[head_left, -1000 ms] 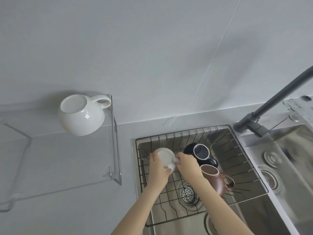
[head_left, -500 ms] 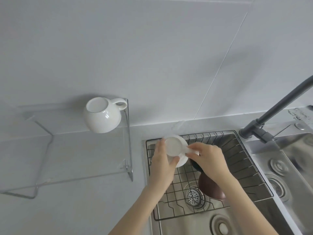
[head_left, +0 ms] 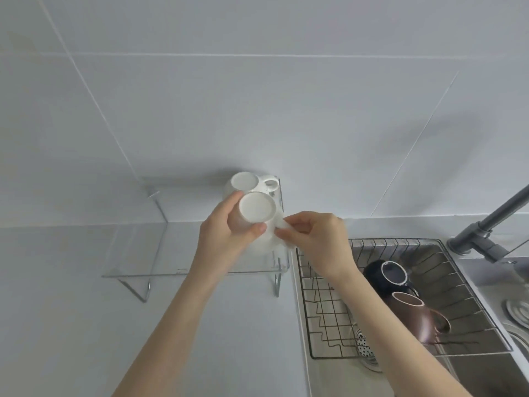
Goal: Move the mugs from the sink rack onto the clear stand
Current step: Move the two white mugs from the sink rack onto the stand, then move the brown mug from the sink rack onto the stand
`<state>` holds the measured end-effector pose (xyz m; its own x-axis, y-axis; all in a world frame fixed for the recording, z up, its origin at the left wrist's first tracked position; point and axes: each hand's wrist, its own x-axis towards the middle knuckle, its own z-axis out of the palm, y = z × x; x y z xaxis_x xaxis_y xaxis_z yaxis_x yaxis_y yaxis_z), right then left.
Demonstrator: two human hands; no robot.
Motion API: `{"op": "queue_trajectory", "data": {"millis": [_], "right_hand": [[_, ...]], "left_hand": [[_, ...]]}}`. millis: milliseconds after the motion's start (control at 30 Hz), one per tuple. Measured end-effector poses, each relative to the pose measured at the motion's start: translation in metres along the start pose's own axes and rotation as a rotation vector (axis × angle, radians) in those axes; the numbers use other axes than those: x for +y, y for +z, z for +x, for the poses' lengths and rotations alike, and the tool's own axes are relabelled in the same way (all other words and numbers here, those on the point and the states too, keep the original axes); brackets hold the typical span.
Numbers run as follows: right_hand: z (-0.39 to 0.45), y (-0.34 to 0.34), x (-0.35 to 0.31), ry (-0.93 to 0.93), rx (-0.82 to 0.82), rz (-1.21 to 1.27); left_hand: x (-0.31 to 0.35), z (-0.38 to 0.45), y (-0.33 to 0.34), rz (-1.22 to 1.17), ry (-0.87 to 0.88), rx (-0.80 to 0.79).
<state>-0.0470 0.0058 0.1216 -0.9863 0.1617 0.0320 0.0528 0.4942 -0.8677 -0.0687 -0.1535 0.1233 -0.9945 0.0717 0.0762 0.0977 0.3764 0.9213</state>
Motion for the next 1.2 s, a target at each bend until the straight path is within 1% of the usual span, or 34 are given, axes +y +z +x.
{"op": "queue_trajectory", "data": {"millis": [200, 500, 600, 667, 700, 767, 833, 867, 933, 967, 1000, 1067, 1133, 1200], "right_hand": [[-0.002, 0.030, 0.002, 0.080, -0.031, -0.053], [0.000, 0.034, 0.010, 0.112, -0.011, -0.086], [-0.001, 0.033, 0.009, 0.096, -0.032, -0.086], [-0.001, 0.028, 0.008, 0.093, -0.086, -0.065], [-0.001, 0.022, 0.009, 0.089, -0.103, -0.059], [0.001, 0.004, 0.016, 0.077, -0.066, -0.046], [0.003, -0.024, 0.036, 0.110, 0.027, 0.006], [0.004, -0.040, 0.050, 0.141, 0.072, 0.016], [0.003, -0.073, 0.083, 0.223, 0.141, -0.025], [0.002, -0.090, 0.102, 0.271, 0.173, -0.057], [-0.001, -0.106, 0.121, 0.321, 0.209, -0.091], [-0.004, -0.133, 0.162, 0.419, 0.258, -0.146], [-0.007, -0.154, 0.197, 0.503, 0.253, -0.210], [-0.009, -0.161, 0.222, 0.573, 0.174, -0.263]], "left_hand": [[-0.028, 0.008, -0.016, 0.009, -0.102, -0.112], [-0.049, 0.011, -0.006, -0.079, -0.130, -0.103], [-0.048, 0.010, -0.007, -0.049, -0.123, -0.114], [-0.039, 0.009, -0.005, 0.064, -0.075, -0.096], [-0.033, 0.008, -0.001, 0.150, -0.022, -0.064], [-0.018, 0.003, 0.010, 0.282, 0.136, 0.020], [-0.002, -0.007, 0.030, 0.231, 0.292, 0.068], [0.005, -0.012, 0.042, 0.169, 0.340, 0.056], [0.012, -0.023, 0.072, 0.056, 0.370, -0.039], [0.012, -0.027, 0.089, 0.017, 0.349, -0.112], [0.009, -0.030, 0.107, -0.005, 0.304, -0.190], [-0.004, -0.034, 0.143, -0.001, 0.161, -0.341], [-0.020, -0.033, 0.178, 0.014, 0.035, -0.449], [-0.035, -0.029, 0.209, 0.067, -0.021, -0.515]]}}
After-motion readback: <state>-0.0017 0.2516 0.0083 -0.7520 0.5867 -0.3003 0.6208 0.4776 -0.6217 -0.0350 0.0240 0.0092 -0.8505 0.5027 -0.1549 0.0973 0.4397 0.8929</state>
